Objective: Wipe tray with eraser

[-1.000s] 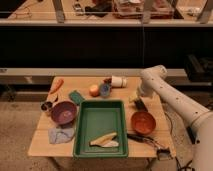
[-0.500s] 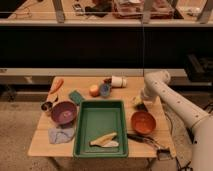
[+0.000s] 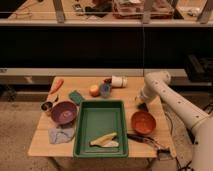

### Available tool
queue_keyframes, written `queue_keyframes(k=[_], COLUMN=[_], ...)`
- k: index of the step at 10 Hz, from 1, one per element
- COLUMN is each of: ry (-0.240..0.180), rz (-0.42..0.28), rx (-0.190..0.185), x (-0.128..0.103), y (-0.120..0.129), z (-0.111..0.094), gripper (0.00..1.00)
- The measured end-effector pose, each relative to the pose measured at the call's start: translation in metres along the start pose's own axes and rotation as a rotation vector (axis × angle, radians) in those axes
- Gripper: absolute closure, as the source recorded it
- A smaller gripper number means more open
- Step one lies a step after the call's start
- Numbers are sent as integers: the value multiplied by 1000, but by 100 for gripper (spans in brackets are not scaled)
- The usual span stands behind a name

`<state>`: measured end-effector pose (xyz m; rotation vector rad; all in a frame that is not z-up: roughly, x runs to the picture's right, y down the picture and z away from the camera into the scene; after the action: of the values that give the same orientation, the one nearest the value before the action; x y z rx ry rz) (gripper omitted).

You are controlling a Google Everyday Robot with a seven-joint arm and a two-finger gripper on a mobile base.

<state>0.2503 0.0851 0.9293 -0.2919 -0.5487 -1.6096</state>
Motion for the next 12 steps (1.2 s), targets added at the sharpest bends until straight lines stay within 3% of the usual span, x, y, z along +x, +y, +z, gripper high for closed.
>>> queue_keyframes(k=[1, 4, 5, 7, 9, 12], ry=[39, 133, 170, 191, 191, 183], rz=[39, 86, 72, 19, -60, -181], rx=[38, 119, 155, 185, 215, 271], x=[7, 29, 40, 48, 48, 29], y=[-1, -13, -33, -73, -128, -203], z=[-15, -70, -98, -120, -127, -122], gripper=[96, 100, 100, 100, 100, 100])
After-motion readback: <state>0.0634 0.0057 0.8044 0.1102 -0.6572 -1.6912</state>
